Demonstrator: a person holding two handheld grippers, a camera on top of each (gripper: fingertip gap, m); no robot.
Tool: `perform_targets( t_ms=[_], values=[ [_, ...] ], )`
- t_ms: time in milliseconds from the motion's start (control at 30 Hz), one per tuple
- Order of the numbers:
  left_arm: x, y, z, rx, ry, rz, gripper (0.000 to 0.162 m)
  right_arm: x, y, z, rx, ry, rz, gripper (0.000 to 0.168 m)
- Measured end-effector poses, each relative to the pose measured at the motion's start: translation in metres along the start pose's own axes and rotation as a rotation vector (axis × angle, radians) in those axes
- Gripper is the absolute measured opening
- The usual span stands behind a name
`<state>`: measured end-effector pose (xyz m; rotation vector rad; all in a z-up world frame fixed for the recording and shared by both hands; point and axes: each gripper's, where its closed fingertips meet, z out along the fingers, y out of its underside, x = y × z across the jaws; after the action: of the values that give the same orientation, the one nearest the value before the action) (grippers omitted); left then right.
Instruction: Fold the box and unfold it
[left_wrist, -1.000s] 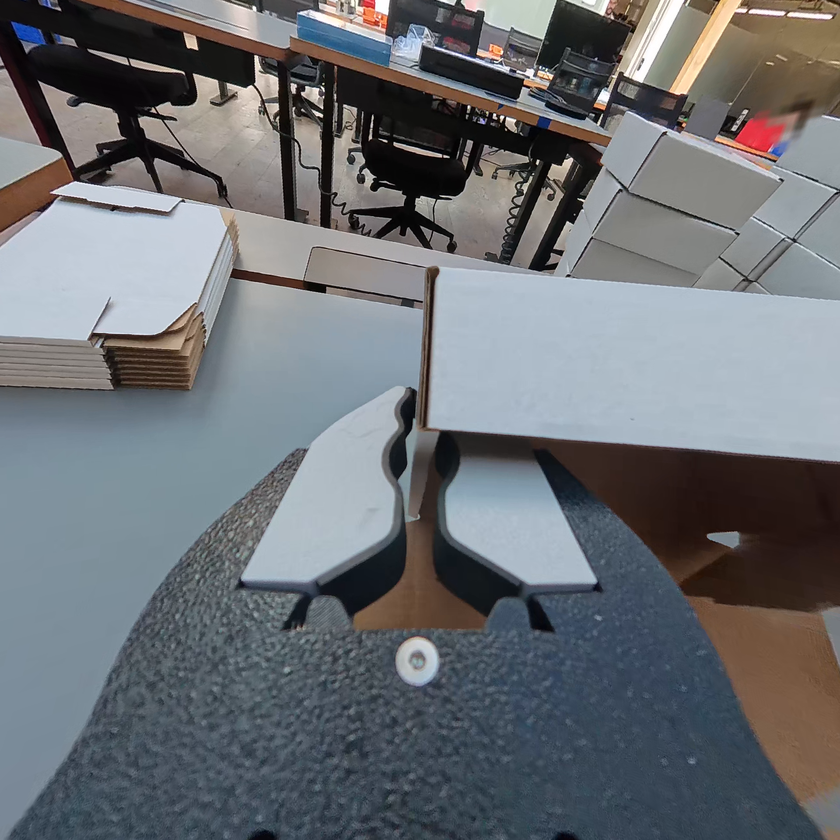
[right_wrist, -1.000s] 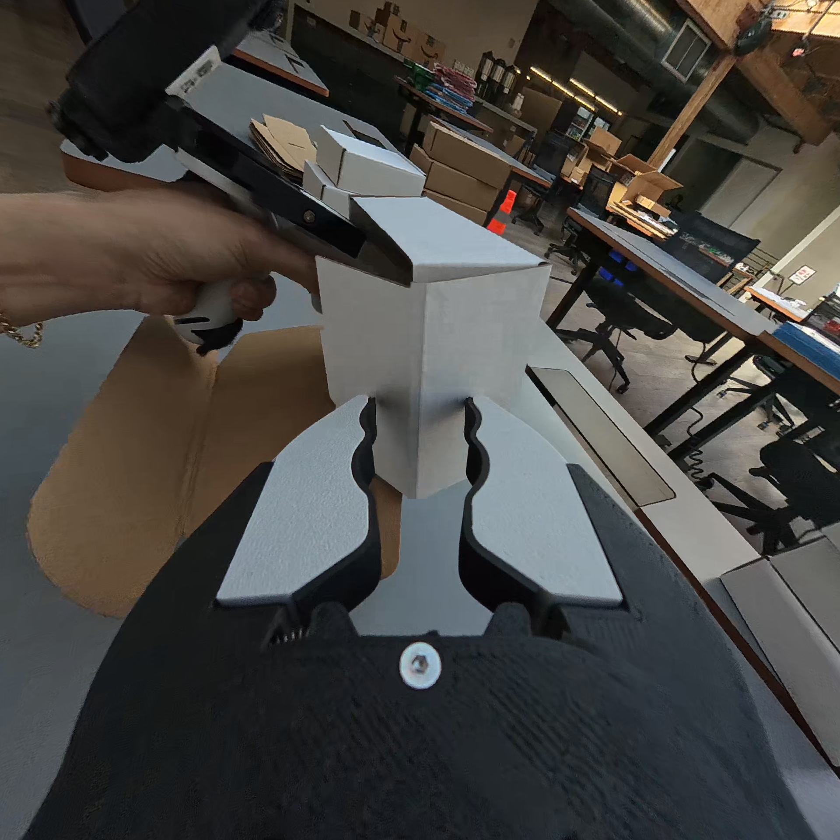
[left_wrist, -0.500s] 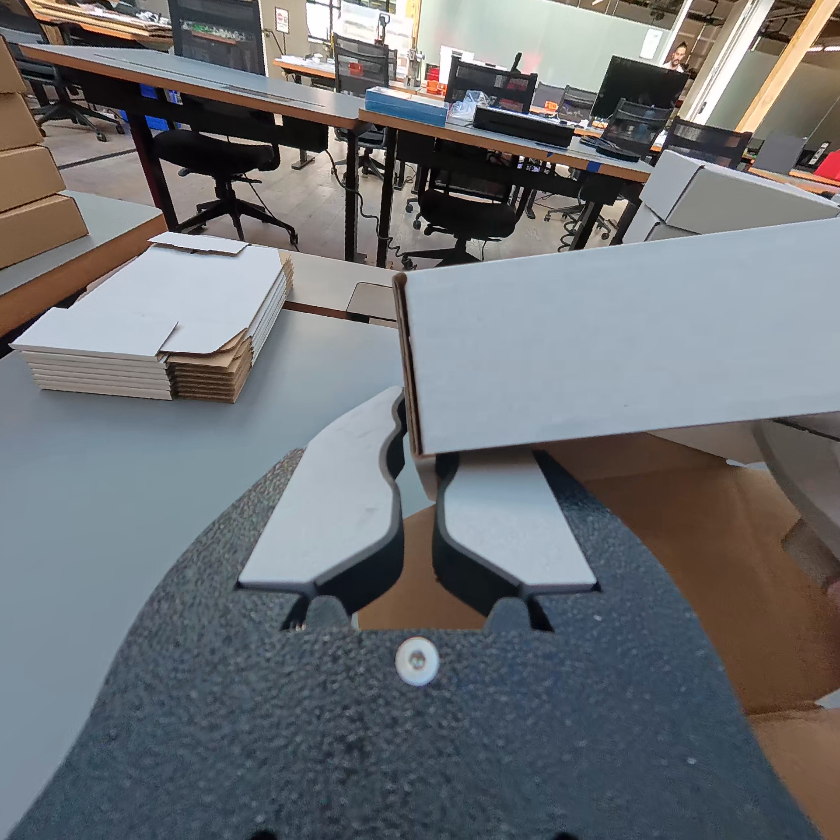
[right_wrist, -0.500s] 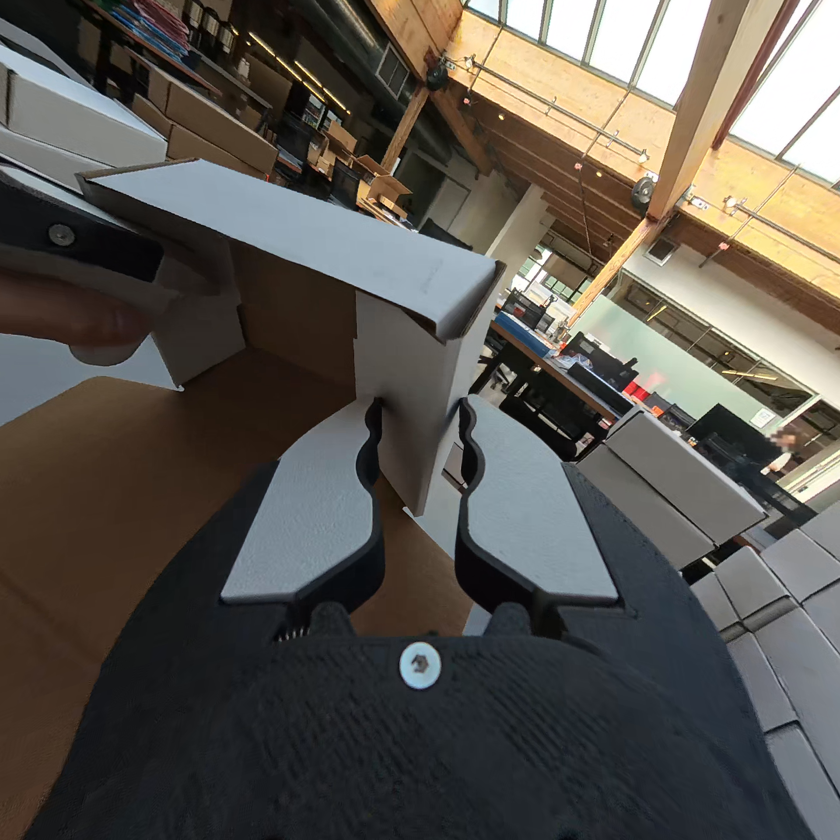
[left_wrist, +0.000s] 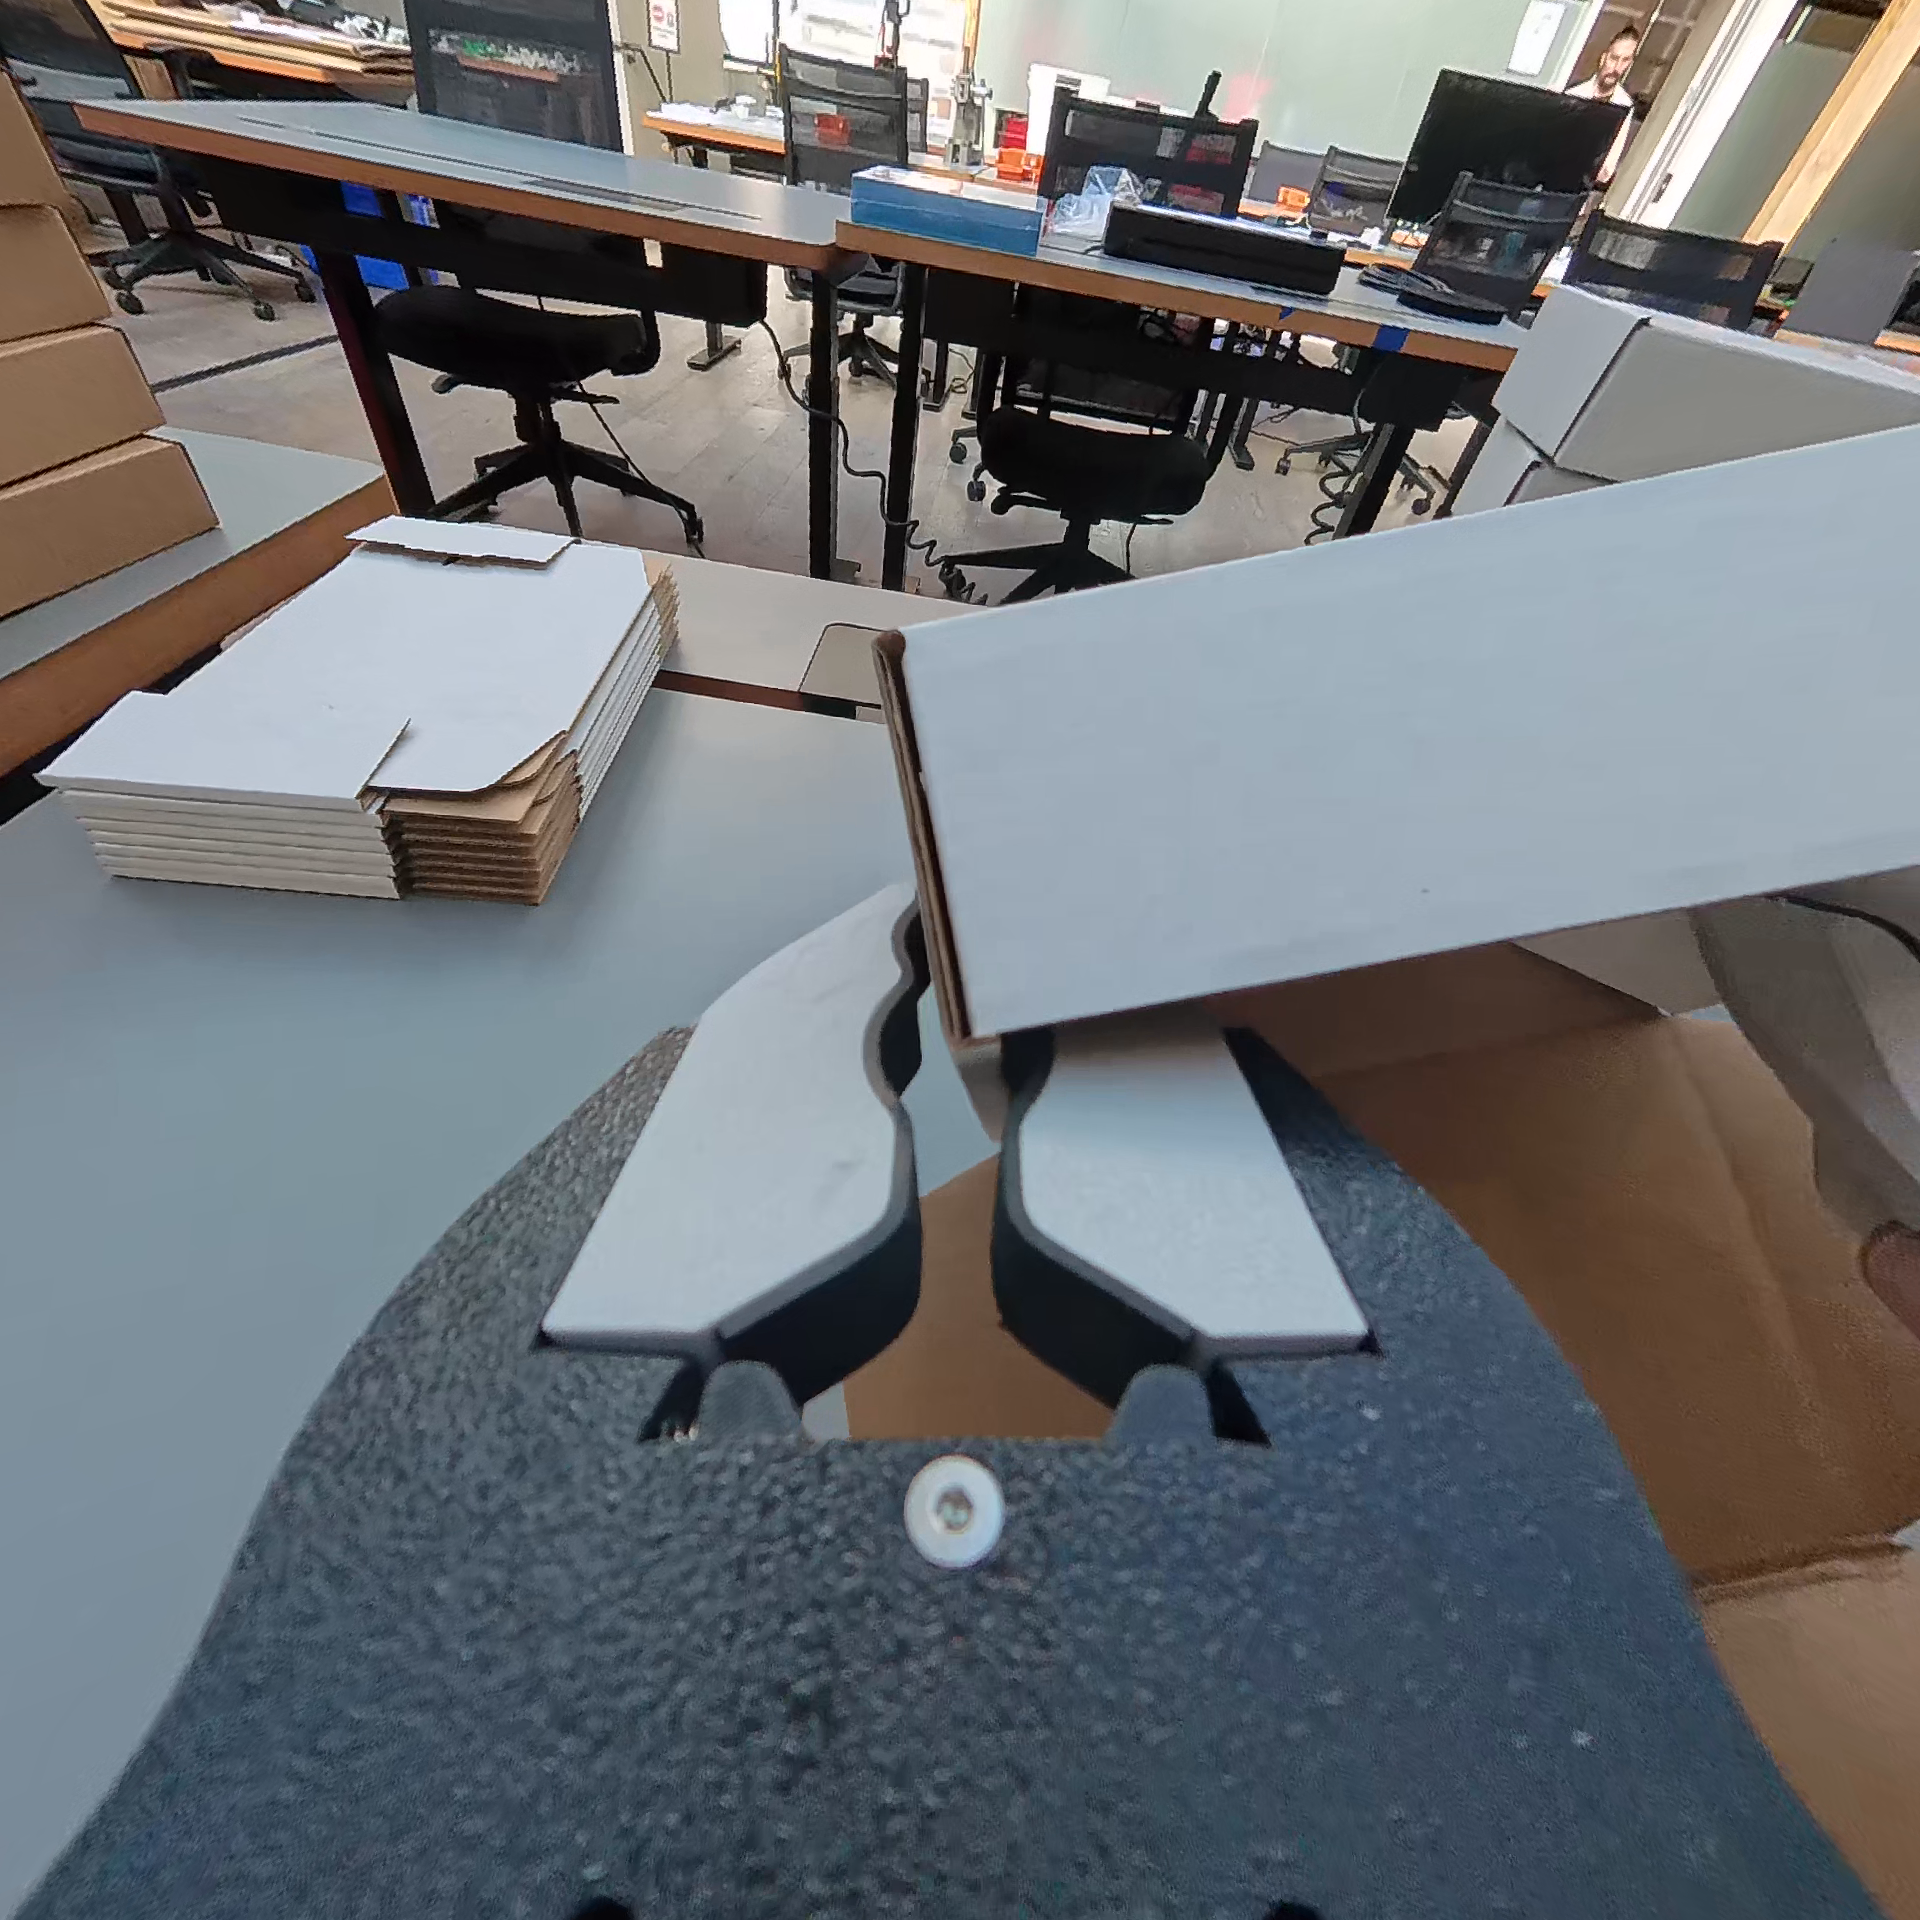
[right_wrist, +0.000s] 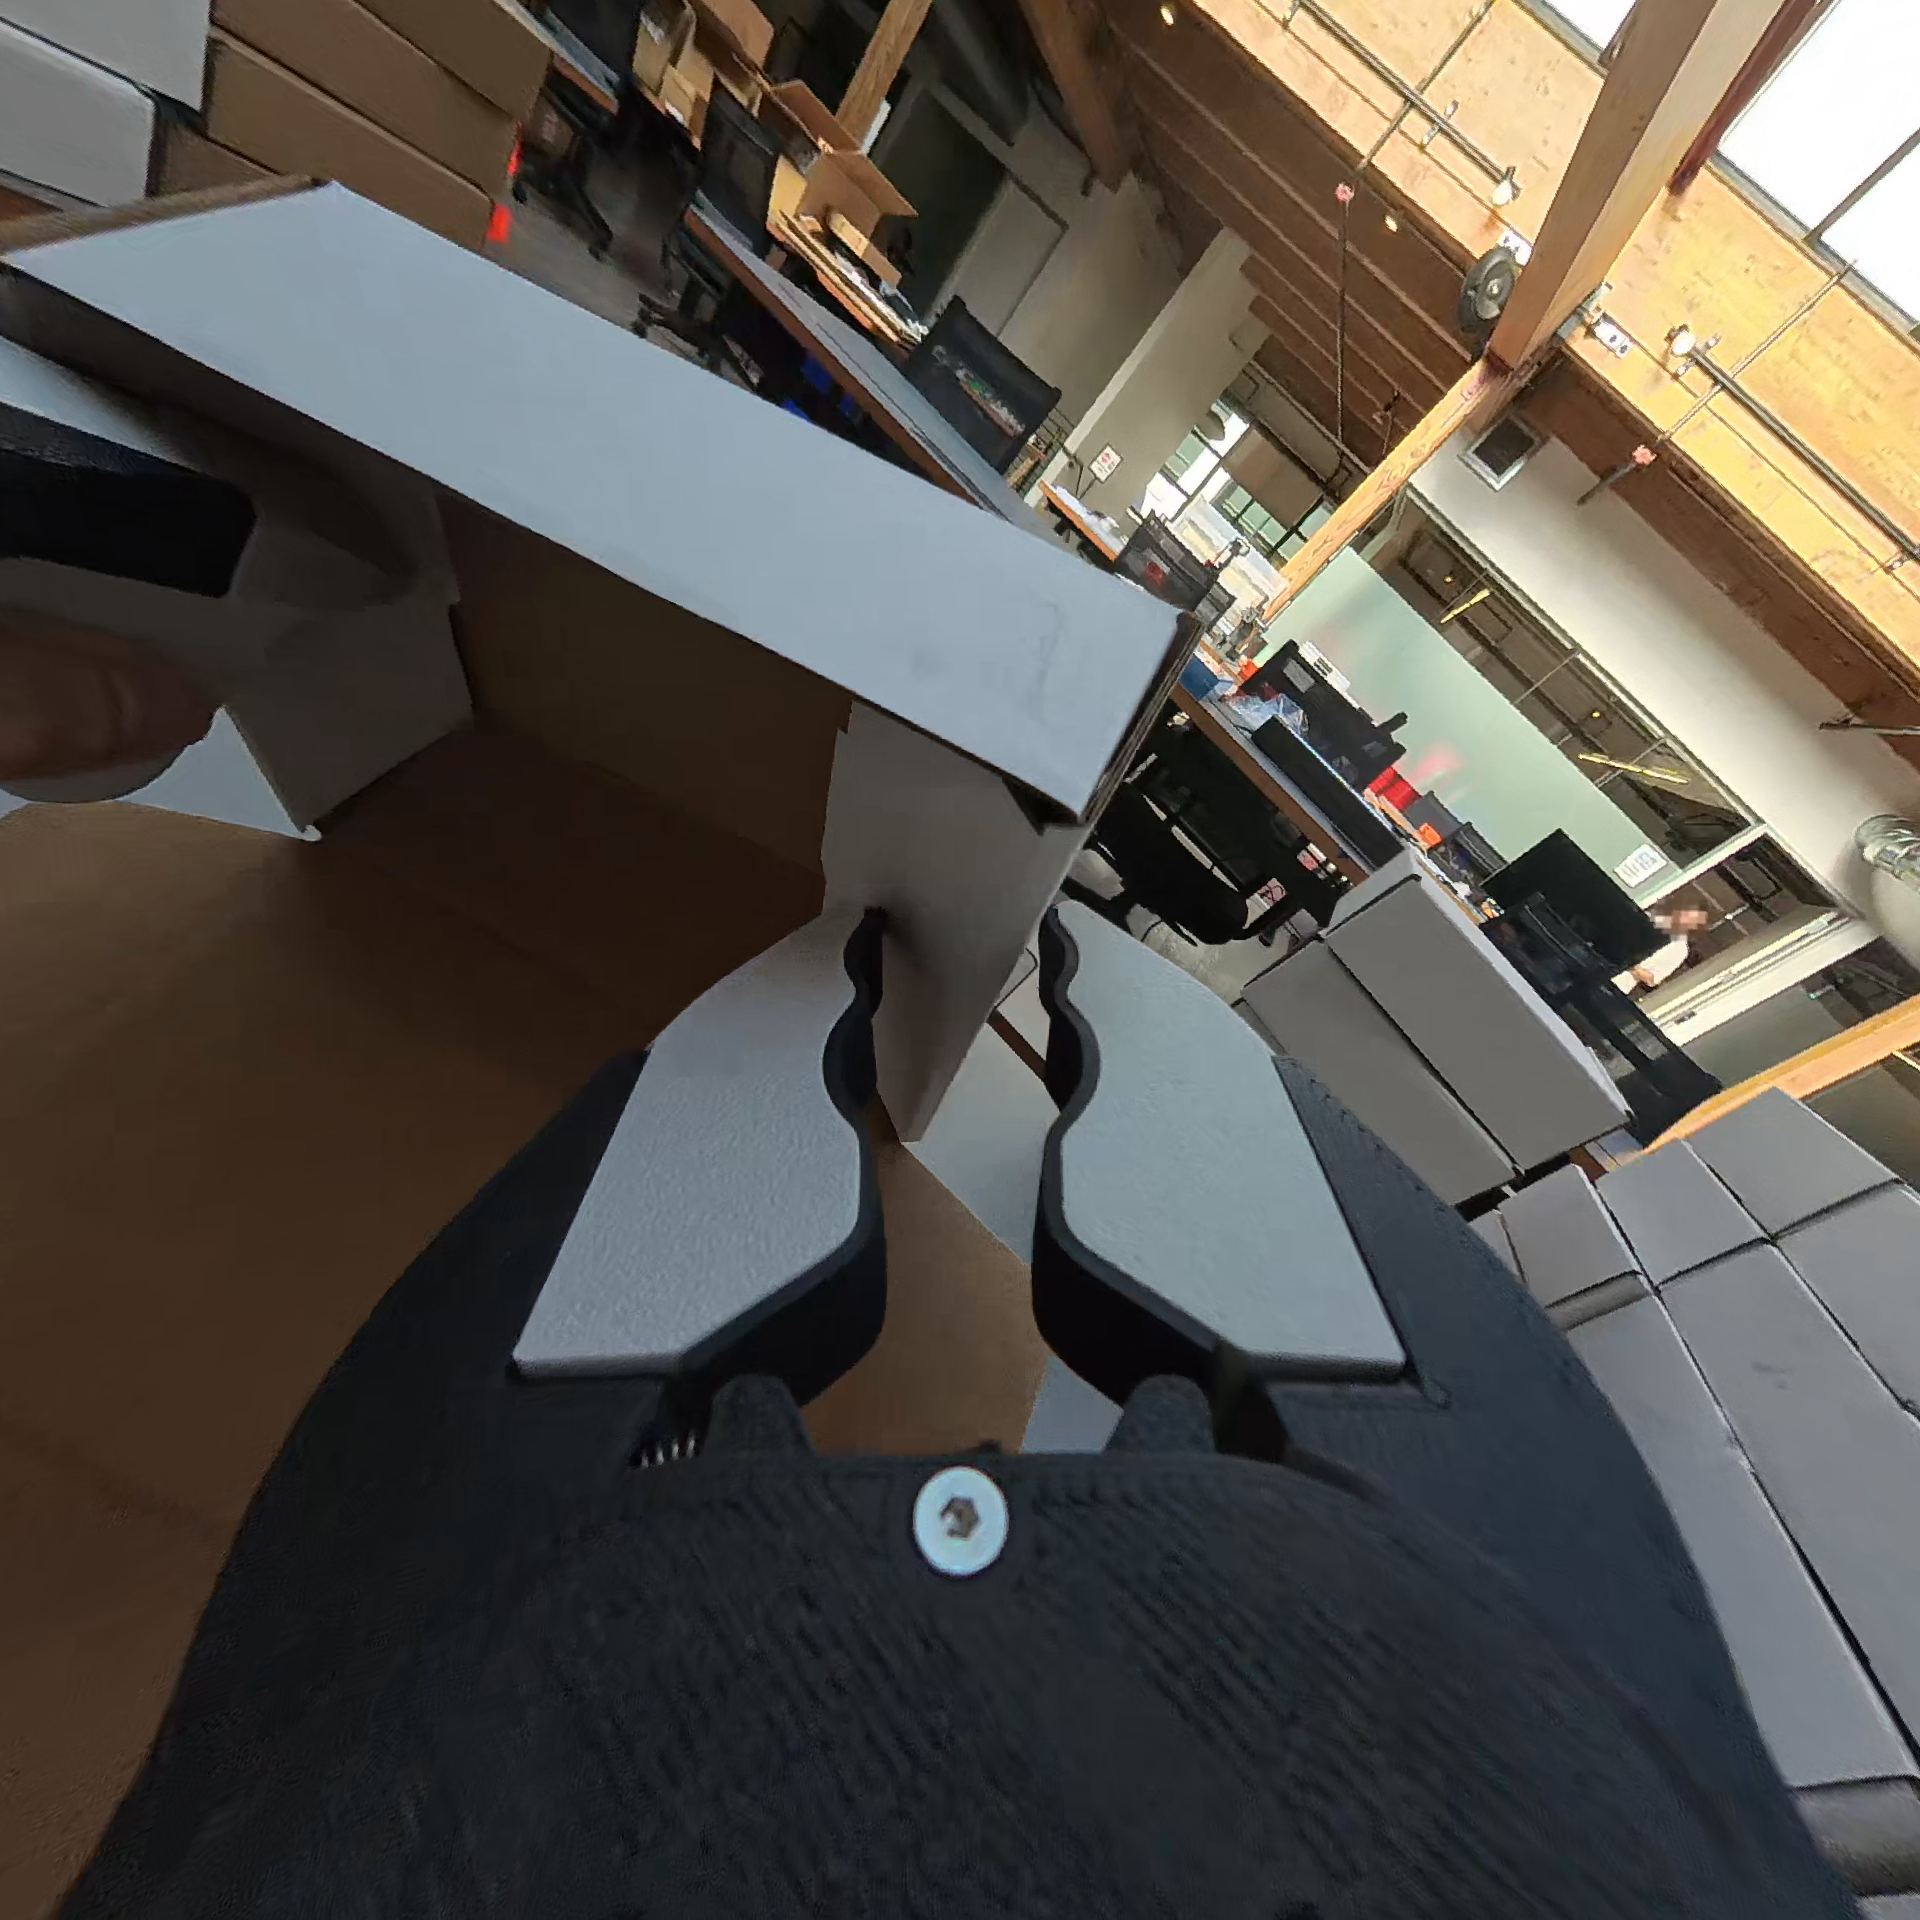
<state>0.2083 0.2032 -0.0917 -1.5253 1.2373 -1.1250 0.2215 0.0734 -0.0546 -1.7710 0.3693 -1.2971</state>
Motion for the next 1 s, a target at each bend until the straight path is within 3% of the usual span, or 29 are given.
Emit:
perform_targets(
  t_ms=[100,167,400,767,1000],
  values=[
    [0.003,-0.007,-0.001,0.029,-0.006,0.003,0.01,0.016,-0.001,0.004,0.022,0.096,0.041,0.014],
    [0.008,-0.008,-0.001,0.023,0.011,0.007,0.011,0.024,-0.005,0.005,0.068,0.12,0.171,0.012],
    [0.016,-0.007,0.0,0.08,0.0,-0.02,0.011,0.035,-0.007,0.007,0.229,0.241,0.336,0.013],
    [0.029,-0.017,0.01,0.154,0.014,-0.048,0.01,0.049,0.004,0.011,0.389,0.419,0.32,0.017],
    [0.017,-0.023,0.019,0.225,-0.05,0.012,0.007,0.043,0.008,0.02,0.322,0.386,0.335,0.011]
  ],
)
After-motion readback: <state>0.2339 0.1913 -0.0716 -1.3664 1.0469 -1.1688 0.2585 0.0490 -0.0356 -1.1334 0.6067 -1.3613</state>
